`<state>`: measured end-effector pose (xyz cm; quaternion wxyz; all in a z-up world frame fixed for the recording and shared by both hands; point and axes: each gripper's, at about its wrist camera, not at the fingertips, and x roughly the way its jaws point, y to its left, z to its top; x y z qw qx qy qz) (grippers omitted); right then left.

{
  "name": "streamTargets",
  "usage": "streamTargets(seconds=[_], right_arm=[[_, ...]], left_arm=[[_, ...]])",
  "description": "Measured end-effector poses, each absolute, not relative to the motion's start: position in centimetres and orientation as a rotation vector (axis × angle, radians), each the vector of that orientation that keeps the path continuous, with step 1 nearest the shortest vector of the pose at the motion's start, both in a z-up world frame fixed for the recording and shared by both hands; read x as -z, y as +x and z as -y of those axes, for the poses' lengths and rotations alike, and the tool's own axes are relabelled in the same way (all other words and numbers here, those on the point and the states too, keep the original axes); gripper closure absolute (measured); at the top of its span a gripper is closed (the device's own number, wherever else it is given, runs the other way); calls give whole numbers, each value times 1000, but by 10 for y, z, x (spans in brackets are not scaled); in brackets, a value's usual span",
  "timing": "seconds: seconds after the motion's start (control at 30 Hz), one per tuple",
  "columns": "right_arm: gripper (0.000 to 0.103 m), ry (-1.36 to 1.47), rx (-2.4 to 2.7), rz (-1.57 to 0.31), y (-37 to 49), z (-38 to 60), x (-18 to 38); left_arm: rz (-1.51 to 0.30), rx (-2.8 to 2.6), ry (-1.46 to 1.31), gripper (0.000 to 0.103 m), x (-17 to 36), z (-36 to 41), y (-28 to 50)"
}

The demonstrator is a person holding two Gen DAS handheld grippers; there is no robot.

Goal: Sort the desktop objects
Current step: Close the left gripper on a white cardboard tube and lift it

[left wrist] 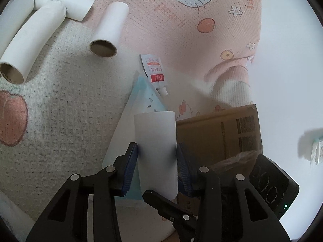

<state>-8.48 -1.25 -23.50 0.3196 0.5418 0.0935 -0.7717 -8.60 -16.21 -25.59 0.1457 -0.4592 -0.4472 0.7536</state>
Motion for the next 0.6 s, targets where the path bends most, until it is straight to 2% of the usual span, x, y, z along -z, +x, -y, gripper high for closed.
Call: streamTargets(seconds=[0.17, 0.4, 0.6], right_arm=[[64, 1459, 2005, -256, -85, 13, 237], [64, 1491, 1991, -195, -89, 8, 242], [64, 1420, 1998, -253, -81, 12, 230]], left_arm=[[1251, -2154, -1364, 59, 255, 156, -83], [1335, -2065, -1408, 56, 267, 155, -81], [1306, -2149, -1374, 55, 247, 152, -71]])
